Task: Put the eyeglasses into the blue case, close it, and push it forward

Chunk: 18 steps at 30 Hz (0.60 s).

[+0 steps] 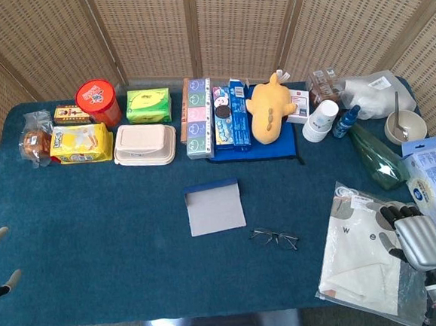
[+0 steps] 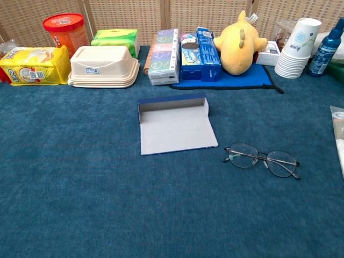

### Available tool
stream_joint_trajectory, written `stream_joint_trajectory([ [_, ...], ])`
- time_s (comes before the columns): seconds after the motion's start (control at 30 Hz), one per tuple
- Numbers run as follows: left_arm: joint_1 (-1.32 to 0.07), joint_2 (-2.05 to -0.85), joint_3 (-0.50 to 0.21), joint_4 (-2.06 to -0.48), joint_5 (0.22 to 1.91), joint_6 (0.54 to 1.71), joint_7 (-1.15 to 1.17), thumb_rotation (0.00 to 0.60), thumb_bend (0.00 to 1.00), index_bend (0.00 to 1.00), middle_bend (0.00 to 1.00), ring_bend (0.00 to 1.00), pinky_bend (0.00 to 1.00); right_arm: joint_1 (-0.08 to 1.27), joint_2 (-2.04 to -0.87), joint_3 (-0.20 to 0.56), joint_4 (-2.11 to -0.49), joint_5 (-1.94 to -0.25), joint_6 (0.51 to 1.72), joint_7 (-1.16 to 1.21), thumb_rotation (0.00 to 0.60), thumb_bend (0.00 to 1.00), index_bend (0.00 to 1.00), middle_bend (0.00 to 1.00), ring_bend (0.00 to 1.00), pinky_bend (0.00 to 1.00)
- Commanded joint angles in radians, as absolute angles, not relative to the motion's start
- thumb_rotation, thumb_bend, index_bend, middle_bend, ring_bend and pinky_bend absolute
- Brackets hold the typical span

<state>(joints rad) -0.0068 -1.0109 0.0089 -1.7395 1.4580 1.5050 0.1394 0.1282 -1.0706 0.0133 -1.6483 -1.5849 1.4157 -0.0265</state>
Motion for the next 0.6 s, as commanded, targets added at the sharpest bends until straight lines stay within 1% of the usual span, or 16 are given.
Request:
stream_joint_trajectory([
  [0.03, -0.009, -1.016, 0.008, -1.734, 1.453, 1.496, 0.137, 0.542, 0.21, 0.15, 0.13, 0.07, 0.05, 0.131, -1.070, 0.015, -1.652, -1.581, 1.412, -0.031, 0.600, 0.38, 0.25, 0.34, 0.27, 0.36],
  [0.2, -0.018, -1.021, 0.008, -1.727, 1.438, 1.470, 0.136, 0.541, 0.21, 0.15, 0.13, 0.08, 0.05, 0.131, -1.072, 0.016, -1.662, -1.578, 1.410, -0.040, 0.600, 0.38, 0.25, 0.34, 0.27, 0.36],
  [0.43, -0.019, -1.010, 0.001, -1.734, 1.476, 1.498, 0.116, 0.542, 0.21, 0.15, 0.13, 0.08, 0.06, 0.127, -1.077, 0.005, -1.669, -1.596, 1.416, -0.035, 0.600, 0.38, 0.25, 0.34, 0.27, 0.35],
  [0.6, -0.022, -0.982, 0.000, -1.764, 1.502, 1.506, 0.092, 0.542, 0.21, 0.15, 0.13, 0.08, 0.06, 0.163, -1.084, -0.008, -1.686, -1.638, 1.371, 0.003, 0.600, 0.38, 0.25, 0.34, 0.27, 0.36],
])
